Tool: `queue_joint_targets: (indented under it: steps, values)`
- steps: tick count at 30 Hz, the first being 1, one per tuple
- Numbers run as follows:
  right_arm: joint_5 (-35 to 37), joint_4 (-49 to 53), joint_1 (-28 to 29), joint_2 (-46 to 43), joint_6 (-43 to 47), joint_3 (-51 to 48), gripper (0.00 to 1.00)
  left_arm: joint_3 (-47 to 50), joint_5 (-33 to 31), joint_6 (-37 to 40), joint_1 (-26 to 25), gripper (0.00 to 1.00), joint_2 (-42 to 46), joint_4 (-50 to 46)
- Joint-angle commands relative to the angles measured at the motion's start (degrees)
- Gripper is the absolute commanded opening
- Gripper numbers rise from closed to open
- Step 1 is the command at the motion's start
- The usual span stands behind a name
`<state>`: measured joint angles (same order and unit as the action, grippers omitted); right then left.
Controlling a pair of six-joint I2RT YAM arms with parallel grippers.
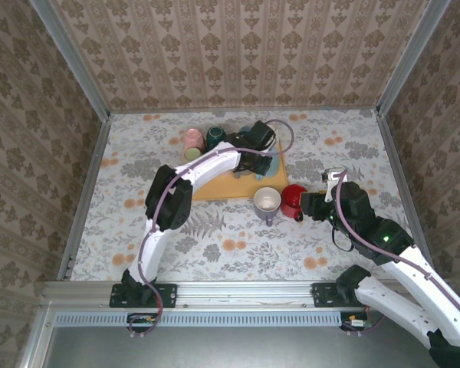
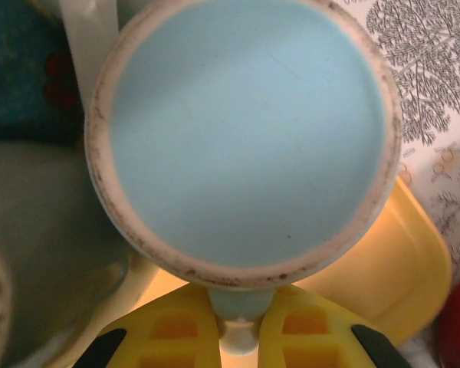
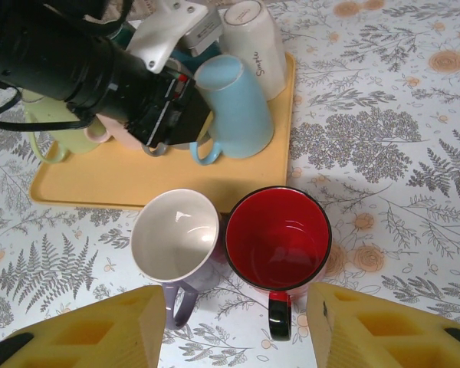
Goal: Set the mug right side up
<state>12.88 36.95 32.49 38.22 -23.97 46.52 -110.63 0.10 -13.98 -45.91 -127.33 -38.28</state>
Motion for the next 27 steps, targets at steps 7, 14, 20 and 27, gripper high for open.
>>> queue_joint_targets:
  steps: [7, 14, 20, 27]
  values:
    - [-0.76, 0.32, -0.32, -0.62, 1.26, 2.49, 0.52, 8.81, 4.51, -2.76, 0.5, 0.0, 18.21, 11.9]
    - [-7.2, -1.55, -0.19, 0.81, 2.18, 4.81, 0.52, 23.77, 7.07, -5.31, 1.6, 0.0, 35.54, 22.84]
    - [-11.02, -5.58, 1.89, 5.69, -1.27, 6.59, 0.53, 43.09, 13.49, -13.09, 9.11, 0.0, 56.12, 34.65]
    - [-24.29, -18.32, 5.55, 13.98, -5.04, 6.22, 0.53, 63.77, 22.56, -29.23, 22.7, 0.0, 75.48, 50.14]
